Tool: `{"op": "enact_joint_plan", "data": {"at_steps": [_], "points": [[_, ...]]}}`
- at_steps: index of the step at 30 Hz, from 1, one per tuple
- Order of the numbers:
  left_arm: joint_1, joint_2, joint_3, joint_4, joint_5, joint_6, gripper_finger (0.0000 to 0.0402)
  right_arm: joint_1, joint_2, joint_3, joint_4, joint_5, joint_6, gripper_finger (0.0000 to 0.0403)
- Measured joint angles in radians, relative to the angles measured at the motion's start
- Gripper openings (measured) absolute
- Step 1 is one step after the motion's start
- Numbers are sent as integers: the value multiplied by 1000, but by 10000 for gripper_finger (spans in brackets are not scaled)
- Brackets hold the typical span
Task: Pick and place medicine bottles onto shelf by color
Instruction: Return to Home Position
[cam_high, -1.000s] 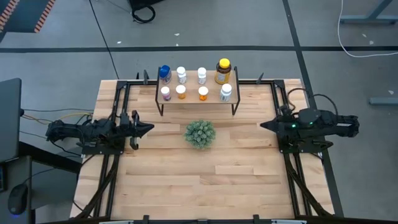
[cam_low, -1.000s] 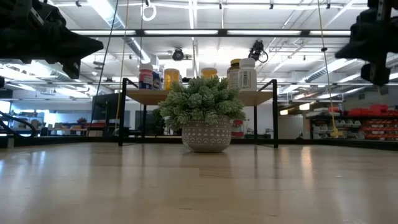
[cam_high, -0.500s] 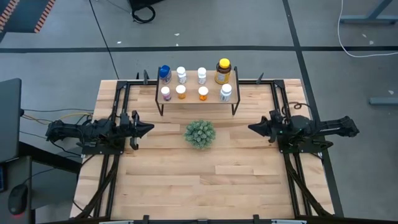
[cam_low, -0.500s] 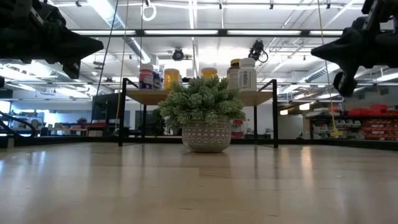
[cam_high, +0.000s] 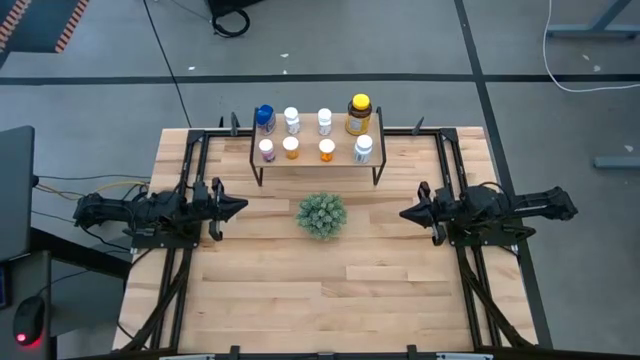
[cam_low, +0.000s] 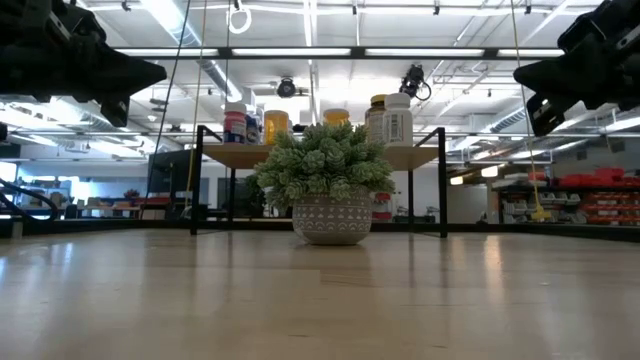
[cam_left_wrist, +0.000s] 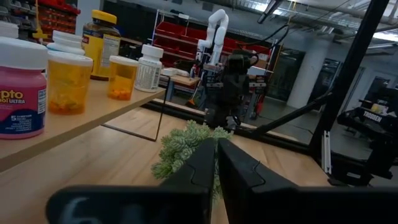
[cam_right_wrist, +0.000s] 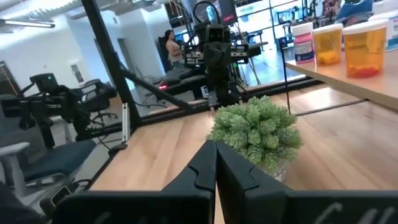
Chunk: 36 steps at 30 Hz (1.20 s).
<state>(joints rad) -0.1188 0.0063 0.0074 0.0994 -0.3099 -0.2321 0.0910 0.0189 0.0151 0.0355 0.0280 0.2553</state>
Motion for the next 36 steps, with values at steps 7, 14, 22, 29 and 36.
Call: {"op": "enact_joint_plan", "data": {"at_steps": [7,14,22,29,36], "points": [[0,0,0,0,0,0,26,0,0,0,21,0,11,9],[0,0,0,0,0,0,19,0,0,0,204,0,47,9],[0,0,0,0,0,0,32,0,0,2,508,0,55,9],[0,0,0,0,0,0,25,0,0,2,792,0,55,9],[0,0,0,0,0,0,25,0,0,2,929,0,55,9]]}}
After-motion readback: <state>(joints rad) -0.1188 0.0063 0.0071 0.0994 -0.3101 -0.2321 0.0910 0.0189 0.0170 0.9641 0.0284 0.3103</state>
